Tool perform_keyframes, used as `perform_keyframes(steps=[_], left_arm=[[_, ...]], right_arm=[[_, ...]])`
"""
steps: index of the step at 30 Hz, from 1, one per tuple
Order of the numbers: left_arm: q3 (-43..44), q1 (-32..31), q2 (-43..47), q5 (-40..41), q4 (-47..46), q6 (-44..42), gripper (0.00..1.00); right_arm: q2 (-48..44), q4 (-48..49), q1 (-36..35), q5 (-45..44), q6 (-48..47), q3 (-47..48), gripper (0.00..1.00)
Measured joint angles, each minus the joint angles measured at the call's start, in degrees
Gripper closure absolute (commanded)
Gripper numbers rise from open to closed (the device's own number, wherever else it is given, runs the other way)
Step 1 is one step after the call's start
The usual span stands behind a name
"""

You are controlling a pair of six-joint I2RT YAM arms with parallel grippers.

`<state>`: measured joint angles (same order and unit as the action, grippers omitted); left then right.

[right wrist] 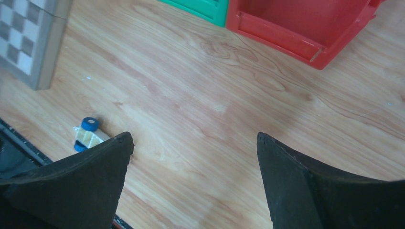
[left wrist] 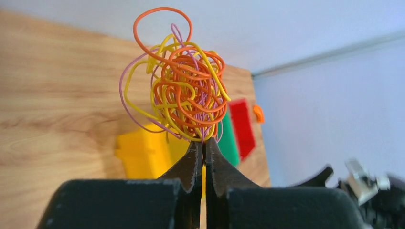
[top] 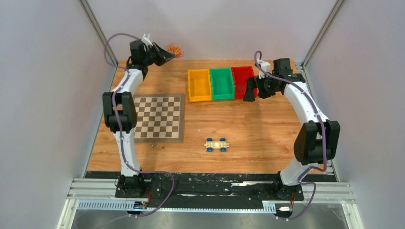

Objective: Untangle the cables

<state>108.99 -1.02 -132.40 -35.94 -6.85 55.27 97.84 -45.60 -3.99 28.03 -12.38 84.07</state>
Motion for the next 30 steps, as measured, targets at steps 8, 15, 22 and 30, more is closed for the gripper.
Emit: perform_keyframes(steps=[8,15,22,30], left_arm=[[-5.8,-5.3,34.3,-14.1,20.9,-34.6,1.0],[-17.2,-19.5,44.6,-24.0,43.1,-54.3,1.0],[-26.9,-30.6,43.7,-22.5,46.9,-59.5,1.0],[-25.9,-37.3,40.6,-22.9,46.4,-60.8,1.0]], right_arm=[[-14.3,-1.2,4.0,17.4,-0.3,-3.3,0.0],[-24.6,-1.5,5.3,35.1,0.2,-8.0,0.0],[-30.0,0.6,5.1,45.0,3.2,-17.7,0.0],[-29.6,1.3,4.0,47.2,4.8,-19.5,0.0]])
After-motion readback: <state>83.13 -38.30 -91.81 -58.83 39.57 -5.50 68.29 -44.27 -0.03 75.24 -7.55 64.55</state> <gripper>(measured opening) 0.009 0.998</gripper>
